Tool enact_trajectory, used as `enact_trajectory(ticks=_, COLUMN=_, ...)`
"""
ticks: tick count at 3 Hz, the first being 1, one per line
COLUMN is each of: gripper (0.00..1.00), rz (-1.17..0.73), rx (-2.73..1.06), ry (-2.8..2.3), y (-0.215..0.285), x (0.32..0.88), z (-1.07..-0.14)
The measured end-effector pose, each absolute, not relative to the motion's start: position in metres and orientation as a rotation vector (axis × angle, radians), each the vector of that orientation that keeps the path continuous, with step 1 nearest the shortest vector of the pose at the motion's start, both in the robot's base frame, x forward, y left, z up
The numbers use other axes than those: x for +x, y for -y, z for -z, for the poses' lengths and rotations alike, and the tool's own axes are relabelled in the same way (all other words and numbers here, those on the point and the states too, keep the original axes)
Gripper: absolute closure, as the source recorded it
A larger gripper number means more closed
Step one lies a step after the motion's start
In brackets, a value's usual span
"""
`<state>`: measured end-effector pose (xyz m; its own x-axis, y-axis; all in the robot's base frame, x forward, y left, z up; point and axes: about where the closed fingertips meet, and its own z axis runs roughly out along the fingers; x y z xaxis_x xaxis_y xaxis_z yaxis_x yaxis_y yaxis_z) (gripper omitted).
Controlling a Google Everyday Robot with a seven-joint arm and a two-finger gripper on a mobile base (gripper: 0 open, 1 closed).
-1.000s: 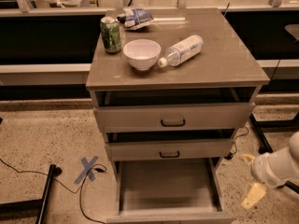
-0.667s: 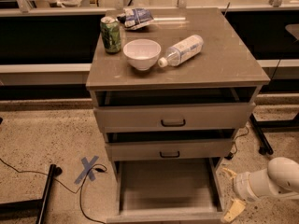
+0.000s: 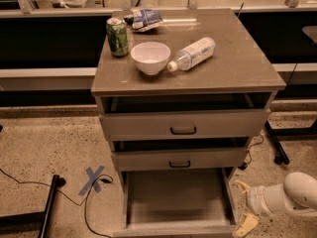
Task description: Close bottom drawer
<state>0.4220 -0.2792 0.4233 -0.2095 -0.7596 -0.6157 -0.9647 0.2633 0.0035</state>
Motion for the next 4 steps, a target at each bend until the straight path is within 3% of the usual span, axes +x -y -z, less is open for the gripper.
enact_trajectory(ticks=1, gripper=0.00, rz=-0.514, rx=-1.520, ry=-2.025, y=0.276, x=0.428, z=-0.369)
enact_trajectory(ticks=2, gripper=0.18, rz=-0.467, rx=-1.505, ry=-2.012, y=0.266, x=0.434, z=-0.307)
enact_trajectory(ticks=3, gripper=0.49, rz=-0.463, rx=-1.483, ry=-1.964, y=0.260, x=0.432, z=-0.247)
enact_trajectory(ticks=4, gripper=0.73, rz=-0.482, rx=-1.493, ry=-1.904, y=0.258, x=0.429, z=-0.229)
